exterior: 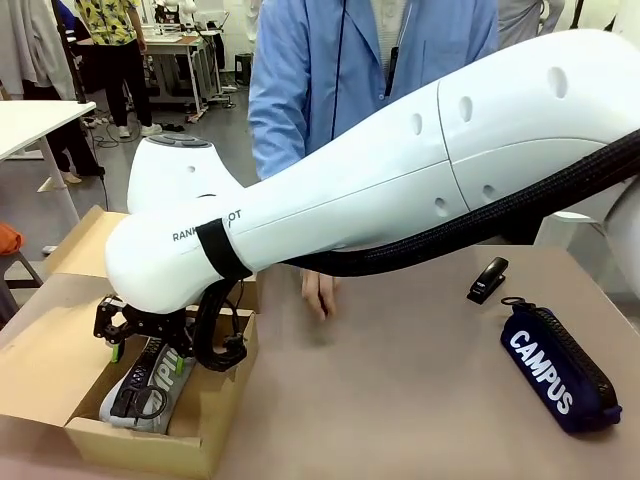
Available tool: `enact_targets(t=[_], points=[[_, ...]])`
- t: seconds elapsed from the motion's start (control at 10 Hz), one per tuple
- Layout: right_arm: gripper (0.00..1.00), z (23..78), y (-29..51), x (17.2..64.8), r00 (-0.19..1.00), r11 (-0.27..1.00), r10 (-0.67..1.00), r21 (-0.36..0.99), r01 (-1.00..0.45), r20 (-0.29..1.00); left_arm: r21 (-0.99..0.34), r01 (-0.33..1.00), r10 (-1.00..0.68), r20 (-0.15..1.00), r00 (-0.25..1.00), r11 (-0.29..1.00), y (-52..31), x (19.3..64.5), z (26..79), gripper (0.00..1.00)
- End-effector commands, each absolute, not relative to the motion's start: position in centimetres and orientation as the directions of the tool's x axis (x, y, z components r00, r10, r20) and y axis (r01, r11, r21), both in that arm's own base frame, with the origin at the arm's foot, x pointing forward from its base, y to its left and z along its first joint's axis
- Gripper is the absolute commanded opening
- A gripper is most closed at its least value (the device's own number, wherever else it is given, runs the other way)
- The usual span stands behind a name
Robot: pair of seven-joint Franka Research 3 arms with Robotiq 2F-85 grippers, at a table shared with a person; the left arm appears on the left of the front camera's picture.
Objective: Place items inside the box.
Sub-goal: Pick up a Pencil pouch or Stapler and place it inside the Mailer Box closest to the robot.
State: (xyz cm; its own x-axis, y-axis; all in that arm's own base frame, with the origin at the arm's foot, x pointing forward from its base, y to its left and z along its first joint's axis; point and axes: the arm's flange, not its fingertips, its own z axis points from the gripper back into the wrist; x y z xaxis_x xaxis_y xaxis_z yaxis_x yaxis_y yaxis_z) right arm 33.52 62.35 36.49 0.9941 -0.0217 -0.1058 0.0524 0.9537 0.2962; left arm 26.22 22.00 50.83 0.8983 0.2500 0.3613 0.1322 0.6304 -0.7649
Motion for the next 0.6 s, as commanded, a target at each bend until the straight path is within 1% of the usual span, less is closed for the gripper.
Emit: enact_targets(t=[0.0, 0.3, 0.5], points=[[1.00, 36.6, 62.2, 33.3, 0.993, 0.951, 0.001, 0.306, 0.037, -0.121, -0.766, 0.156, 0.244, 0.381, 0.892, 0.624, 21.9, 26.1, 50.9, 1.00], [1.00, 36.8, 62.2, 33.1, 0.993, 0.950, 0.008, 0.312, 0.028, -0.115, -0.766, 0.156, 0.244, 0.381, 0.892, 0.624, 21.9, 26.1, 50.9, 1.00], [1.00, 38.1, 61.8, 31.9, 0.992, 0.952, 0.061, 0.305, -0.025, -0.109, -0.766, 0.156, 0.244, 0.381, 0.892, 0.624, 21.9, 26.1, 50.9, 1.00]])
